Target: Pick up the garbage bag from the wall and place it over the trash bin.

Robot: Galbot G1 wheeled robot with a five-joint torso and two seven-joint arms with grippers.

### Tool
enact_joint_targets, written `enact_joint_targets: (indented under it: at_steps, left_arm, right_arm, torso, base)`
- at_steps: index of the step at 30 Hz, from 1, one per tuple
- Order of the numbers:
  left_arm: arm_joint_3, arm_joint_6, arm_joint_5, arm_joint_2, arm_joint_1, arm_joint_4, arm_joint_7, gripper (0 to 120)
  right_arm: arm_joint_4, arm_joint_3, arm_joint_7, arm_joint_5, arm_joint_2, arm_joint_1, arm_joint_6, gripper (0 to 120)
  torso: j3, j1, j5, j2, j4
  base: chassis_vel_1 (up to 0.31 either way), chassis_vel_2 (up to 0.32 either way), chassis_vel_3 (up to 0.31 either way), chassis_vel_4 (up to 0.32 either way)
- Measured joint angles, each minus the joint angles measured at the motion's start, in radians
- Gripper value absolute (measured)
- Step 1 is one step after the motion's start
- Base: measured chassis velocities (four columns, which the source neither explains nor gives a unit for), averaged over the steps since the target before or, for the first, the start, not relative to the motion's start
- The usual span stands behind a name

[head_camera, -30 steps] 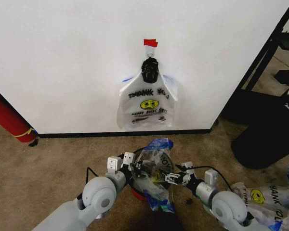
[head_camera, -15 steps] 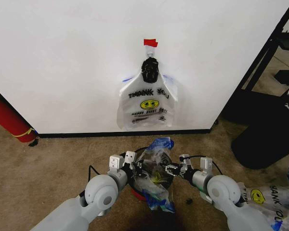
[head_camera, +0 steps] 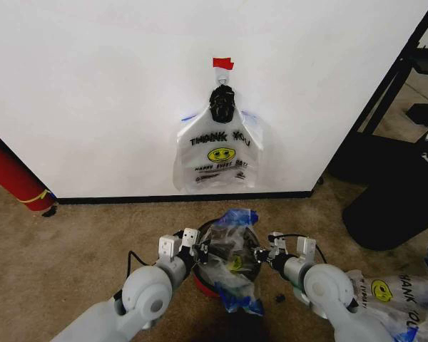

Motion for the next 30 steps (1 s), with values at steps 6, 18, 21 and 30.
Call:
enact_joint_targets:
  at_steps: [6,18,21,30]
  left_arm:
    - [-0.059,-0.056,0.111,0.005,0.079,-0.034,0.048,0]
    - [-0.130,-0.097,0.204,0.006,0.163,-0.034,0.084,0]
    - [-0.134,-0.141,0.211,0.003,0.174,-0.038,0.110,0]
    - [-0.176,-0.462,0.571,0.023,0.241,-0.001,0.381,27]
  right_arm:
    - [0.085,0.037,0.024,-0.001,0.010,-0.078,0.064,0]
    - [0.217,0.136,-0.062,0.001,-0.049,-0.146,0.007,0]
    - [0.219,0.134,-0.081,-0.019,-0.044,-0.147,0.006,0]
    - [0.161,0.115,-0.115,-0.115,-0.017,-0.127,0.040,0]
  torso:
    - [0.000,0.000,0.0001,0.000,-0.0001]
    - [0.000,0.000,0.0000,0.000,-0.0001]
    - [0.000,0.000,0.0000,0.000,0.0000]
    - [0.000,0.000,-0.0001,0.000,0.0000]
  base:
    - [0.000,0.000,0.000,0.000]
    - [0.000,0.000,0.000,0.000]
    - [0.000,0.000,0.000,0.000]
    - [0.000,0.000,0.000,0.000]
